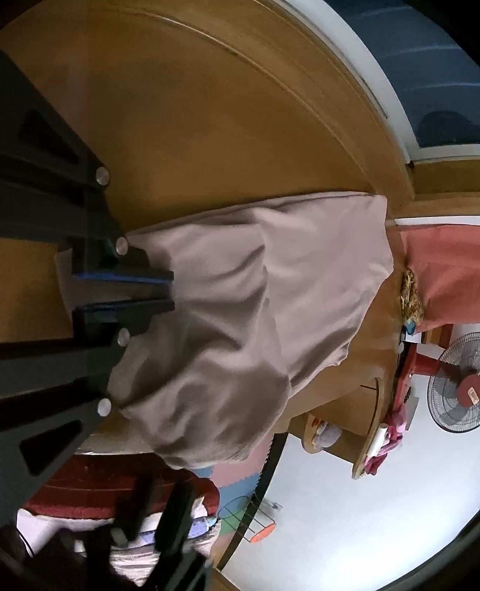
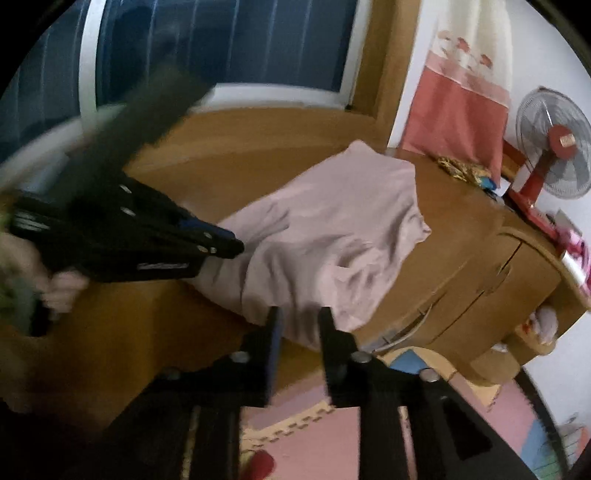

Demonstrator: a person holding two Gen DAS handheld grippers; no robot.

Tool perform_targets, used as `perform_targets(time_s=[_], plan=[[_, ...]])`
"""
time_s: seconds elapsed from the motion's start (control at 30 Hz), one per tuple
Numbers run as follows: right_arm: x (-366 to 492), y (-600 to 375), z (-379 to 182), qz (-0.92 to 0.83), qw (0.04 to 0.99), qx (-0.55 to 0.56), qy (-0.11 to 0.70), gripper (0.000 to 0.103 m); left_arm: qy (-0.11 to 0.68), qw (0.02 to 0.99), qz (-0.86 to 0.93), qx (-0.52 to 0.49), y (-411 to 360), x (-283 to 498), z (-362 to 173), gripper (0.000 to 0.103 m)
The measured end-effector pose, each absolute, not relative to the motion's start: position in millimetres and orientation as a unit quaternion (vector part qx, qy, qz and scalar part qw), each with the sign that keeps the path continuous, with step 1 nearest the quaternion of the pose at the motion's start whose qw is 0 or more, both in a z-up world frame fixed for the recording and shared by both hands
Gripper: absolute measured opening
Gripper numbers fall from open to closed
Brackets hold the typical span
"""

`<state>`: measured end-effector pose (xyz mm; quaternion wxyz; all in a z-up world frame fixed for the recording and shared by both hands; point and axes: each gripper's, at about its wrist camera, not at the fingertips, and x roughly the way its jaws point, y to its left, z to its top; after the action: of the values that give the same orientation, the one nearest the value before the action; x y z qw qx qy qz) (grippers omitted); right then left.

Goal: Fold clothes

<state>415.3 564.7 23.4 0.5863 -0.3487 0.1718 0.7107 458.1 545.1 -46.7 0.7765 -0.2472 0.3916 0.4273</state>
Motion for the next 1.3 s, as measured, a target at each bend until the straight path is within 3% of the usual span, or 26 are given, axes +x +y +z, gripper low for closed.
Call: perform_targets(time_s=[0.1,0.13,0.17,0.27,0.4,0.53,0.6,0.63,0.67,0.73,0.8,0.83,0.87,1.07,1.13,1.23,1.3], plan=[[412,580,11,0.700,0.596,-0.355,0.171,0.028,0.394,0.779,0.427,-0.236,541,458,-48,0.008],[415,582,10,0.700,0.595,-0.349,0.183,0.021,0.394,0.779,0.427,-0.235,540,457,-48,0.008],[422,587,10,0.703,0.593,-0.344,0.190,0.006,0.394,0.778,0.429,-0.235,540,457,-48,0.008],[438,580,20,0.700,0.602,-0.328,0.202,0.000,0.398,0.776,0.433,-0.227,538,457,-49,0.011],[470,575,20,0.653,0.646,-0.346,0.189,0.000,0.404,0.771,0.442,-0.218,536,459,-49,0.011],[502,572,30,0.657,0.647,-0.298,0.248,0.000,0.405,0.769,0.441,-0.221,536,459,-47,0.010],[500,569,42,0.682,0.630,-0.260,0.266,0.003,0.400,0.770,0.440,-0.232,538,458,-46,0.009],[494,569,49,0.698,0.618,-0.241,0.270,0.011,0.394,0.771,0.439,-0.239,537,456,-45,0.009],[487,568,53,0.708,0.612,-0.231,0.268,0.030,0.388,0.772,0.439,-0.246,537,454,-44,0.009],[468,576,52,0.714,0.611,-0.238,0.245,0.052,0.375,0.775,0.437,-0.262,537,450,-44,0.011],[447,588,45,0.712,0.613,-0.261,0.221,0.052,0.371,0.775,0.437,-0.267,536,449,-44,0.012],[445,600,36,0.711,0.602,-0.279,0.231,0.039,0.371,0.775,0.437,-0.266,535,449,-44,0.012],[443,613,27,0.710,0.590,-0.298,0.243,0.013,0.374,0.775,0.439,-0.260,534,450,-45,0.013],[478,618,17,0.690,0.602,-0.261,0.305,0.012,0.395,0.778,0.442,-0.209,525,456,-48,0.018],[484,615,15,0.685,0.606,-0.251,0.318,0.023,0.396,0.778,0.438,-0.213,528,456,-48,0.018],[497,606,24,0.688,0.613,-0.213,0.326,0.025,0.395,0.781,0.432,-0.217,527,453,-43,0.018],[505,597,29,0.702,0.603,-0.210,0.317,0.032,0.392,0.787,0.427,-0.213,523,453,-39,0.018]])
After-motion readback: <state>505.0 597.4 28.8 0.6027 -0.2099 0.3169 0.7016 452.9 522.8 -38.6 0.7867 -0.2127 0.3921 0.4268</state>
